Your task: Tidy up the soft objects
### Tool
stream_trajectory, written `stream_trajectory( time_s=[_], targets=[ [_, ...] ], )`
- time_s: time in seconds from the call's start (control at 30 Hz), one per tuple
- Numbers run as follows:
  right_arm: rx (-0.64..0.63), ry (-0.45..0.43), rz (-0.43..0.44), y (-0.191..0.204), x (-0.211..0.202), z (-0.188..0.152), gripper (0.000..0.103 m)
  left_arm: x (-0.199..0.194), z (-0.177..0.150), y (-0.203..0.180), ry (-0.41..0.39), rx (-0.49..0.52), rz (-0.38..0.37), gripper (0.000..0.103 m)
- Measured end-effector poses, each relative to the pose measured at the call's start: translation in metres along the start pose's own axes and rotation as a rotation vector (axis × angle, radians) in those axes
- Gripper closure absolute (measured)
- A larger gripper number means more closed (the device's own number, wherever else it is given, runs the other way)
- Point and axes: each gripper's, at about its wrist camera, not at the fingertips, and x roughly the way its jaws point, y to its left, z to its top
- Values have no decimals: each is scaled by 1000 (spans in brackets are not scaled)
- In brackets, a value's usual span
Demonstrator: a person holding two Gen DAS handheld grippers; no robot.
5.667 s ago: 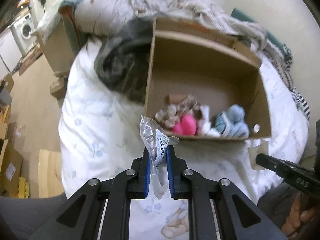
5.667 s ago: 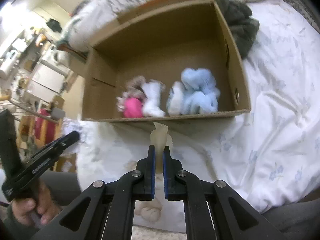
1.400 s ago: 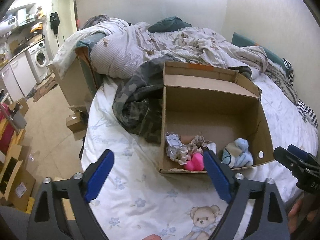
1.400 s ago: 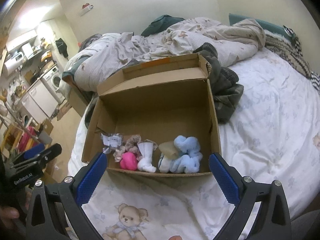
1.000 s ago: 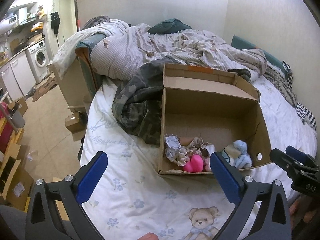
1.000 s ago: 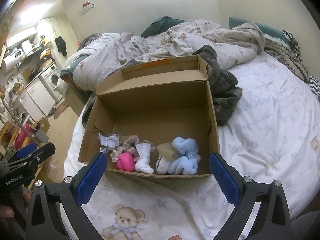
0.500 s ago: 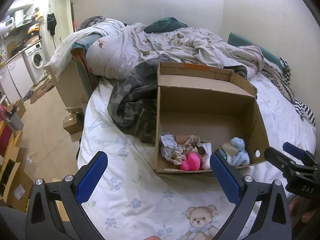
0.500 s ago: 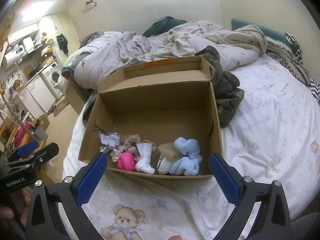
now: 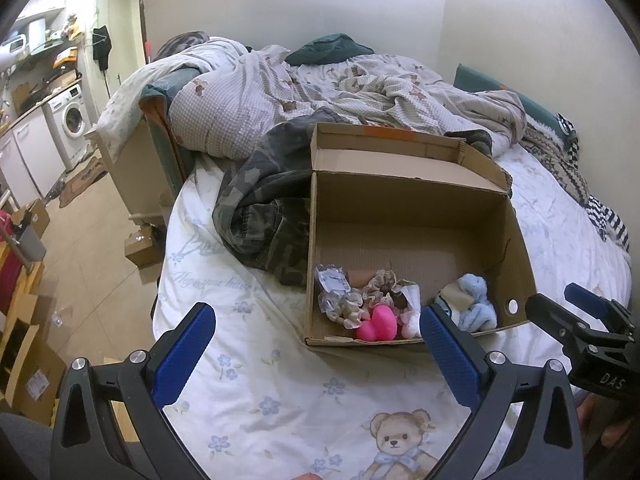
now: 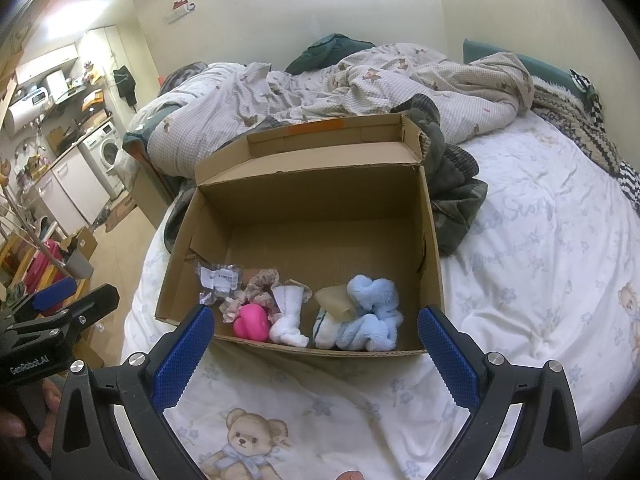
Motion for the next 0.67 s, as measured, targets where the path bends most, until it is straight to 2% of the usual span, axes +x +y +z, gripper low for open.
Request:
stream_trajectory(
  time_s=[0.67],
  targets=[
    [8, -4, 4, -2, -1, 2, 0, 2, -3, -5, 4, 3, -11, 1]
  ],
)
